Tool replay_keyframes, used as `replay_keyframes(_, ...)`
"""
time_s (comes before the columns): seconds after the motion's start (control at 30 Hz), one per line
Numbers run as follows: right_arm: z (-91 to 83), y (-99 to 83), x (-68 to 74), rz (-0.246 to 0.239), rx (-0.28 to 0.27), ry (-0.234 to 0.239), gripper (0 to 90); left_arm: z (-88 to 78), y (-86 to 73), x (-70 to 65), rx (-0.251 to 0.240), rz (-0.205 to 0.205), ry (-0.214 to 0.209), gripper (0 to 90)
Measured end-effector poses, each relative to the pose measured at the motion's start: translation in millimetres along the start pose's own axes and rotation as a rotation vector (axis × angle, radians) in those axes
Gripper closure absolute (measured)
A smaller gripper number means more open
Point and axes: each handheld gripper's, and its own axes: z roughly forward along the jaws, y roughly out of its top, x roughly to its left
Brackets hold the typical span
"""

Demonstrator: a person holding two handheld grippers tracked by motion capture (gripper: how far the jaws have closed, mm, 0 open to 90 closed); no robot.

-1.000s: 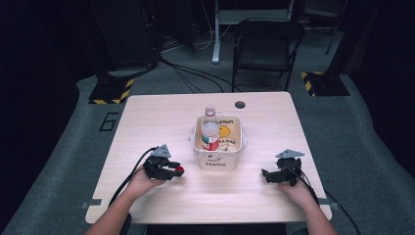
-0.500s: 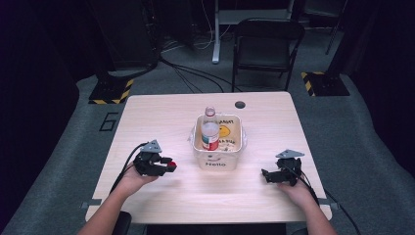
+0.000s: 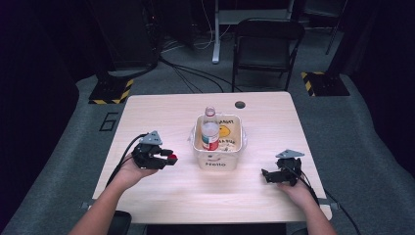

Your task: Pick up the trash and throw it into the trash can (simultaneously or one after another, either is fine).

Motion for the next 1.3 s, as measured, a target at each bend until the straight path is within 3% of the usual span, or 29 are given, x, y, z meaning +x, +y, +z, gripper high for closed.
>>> replay_keyframes(0.53, 0.0, 0.0, 0.0, 0.0, 0.0, 0.0, 0.0, -7.4, 38.0, -7.6, 0.025, 0.053, -0.007, 58.5)
replay_keyframes(1.3, 0.0, 0.0, 0.0, 0.0, -0.001, 0.0, 0.0, -10.7, 77.0, -8.8, 0.01, 0.062, -0.018, 58.5)
